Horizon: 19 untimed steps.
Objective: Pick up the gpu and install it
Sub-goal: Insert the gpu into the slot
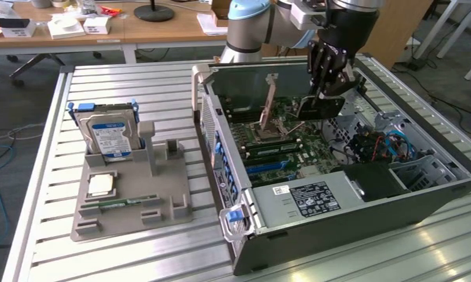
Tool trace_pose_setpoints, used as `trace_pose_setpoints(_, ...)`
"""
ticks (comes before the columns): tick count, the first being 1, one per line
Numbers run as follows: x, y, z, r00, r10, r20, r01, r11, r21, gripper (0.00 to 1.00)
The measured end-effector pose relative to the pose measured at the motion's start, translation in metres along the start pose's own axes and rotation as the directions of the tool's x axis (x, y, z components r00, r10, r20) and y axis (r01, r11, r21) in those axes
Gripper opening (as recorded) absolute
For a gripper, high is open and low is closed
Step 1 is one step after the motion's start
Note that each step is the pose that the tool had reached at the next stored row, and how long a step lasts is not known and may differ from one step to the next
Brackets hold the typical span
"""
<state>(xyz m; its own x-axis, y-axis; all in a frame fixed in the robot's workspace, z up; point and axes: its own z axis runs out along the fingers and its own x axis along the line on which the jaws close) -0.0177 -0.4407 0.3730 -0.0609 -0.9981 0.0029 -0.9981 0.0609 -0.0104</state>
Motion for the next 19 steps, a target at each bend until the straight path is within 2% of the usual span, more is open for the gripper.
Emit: trace_pose_setpoints(19, 0.0000, 0.0001, 0.0084, 1.0000, 0.000, 0.0000, 0.000, 1.0000, 0.0000, 0.25)
